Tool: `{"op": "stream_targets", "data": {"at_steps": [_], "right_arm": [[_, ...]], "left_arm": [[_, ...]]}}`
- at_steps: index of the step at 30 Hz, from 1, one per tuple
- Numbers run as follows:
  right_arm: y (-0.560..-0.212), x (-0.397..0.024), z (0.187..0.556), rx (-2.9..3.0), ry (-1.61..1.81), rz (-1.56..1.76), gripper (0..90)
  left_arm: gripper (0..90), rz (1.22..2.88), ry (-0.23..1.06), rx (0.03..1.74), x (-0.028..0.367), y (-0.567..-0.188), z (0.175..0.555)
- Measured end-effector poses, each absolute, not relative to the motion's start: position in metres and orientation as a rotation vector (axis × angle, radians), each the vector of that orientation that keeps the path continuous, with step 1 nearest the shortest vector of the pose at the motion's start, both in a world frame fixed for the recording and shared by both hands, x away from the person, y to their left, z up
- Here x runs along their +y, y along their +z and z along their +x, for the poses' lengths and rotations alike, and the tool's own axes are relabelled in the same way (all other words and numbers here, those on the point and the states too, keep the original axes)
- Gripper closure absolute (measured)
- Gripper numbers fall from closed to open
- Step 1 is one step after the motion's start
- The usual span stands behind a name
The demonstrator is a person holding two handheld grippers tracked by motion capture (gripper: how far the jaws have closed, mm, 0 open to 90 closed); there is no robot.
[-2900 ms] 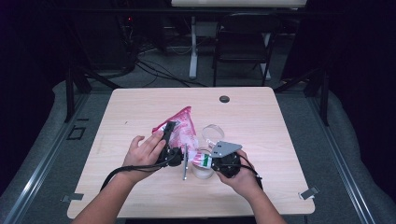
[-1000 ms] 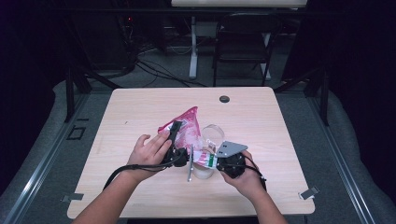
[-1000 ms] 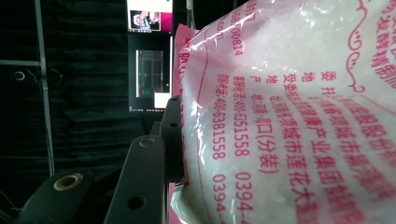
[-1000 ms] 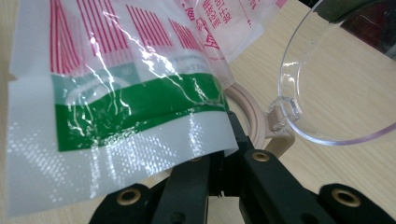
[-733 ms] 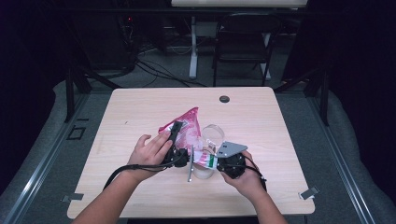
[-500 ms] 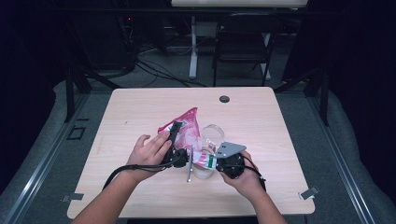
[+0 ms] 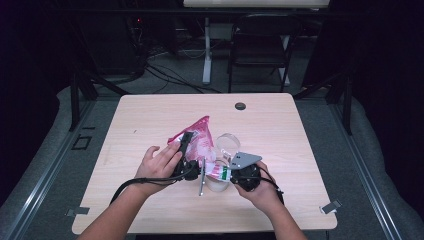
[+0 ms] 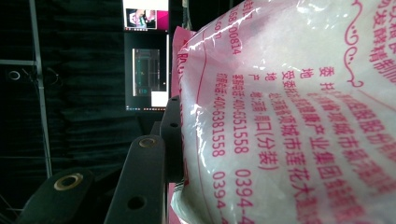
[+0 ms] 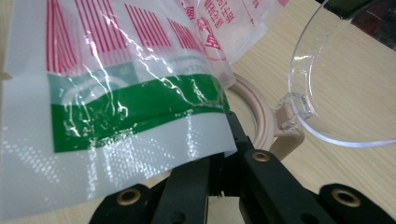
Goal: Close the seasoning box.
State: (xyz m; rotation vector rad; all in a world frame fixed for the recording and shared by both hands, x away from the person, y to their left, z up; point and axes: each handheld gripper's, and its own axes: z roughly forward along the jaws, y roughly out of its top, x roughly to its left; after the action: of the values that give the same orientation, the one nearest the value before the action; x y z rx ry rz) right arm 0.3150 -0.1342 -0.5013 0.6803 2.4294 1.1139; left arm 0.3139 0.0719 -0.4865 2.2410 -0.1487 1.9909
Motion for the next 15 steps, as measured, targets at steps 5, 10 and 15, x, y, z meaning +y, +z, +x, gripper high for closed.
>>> {"op": "stream_targets", "data": {"at_steps": [5,10,15], "right_arm": [[-0.5009,-0.1336,0.3158,2.428,1.117,0.679,90.0],[-0.5010,-0.1326,0.3165,2.428,1.122,0.677,90.0],[-0.5012,-0.1322,0.3171,2.430,1.126,0.677,90.0]], "left_arm": [[66.1,2.238,1.996,-0.145,0.0726,-0.4854,0.3129],[66.1,2.232,2.010,-0.151,0.0734,-0.4844,0.3119],[66.1,2.238,2.010,-0.143,0.0731,-0.4837,0.3110]]}}
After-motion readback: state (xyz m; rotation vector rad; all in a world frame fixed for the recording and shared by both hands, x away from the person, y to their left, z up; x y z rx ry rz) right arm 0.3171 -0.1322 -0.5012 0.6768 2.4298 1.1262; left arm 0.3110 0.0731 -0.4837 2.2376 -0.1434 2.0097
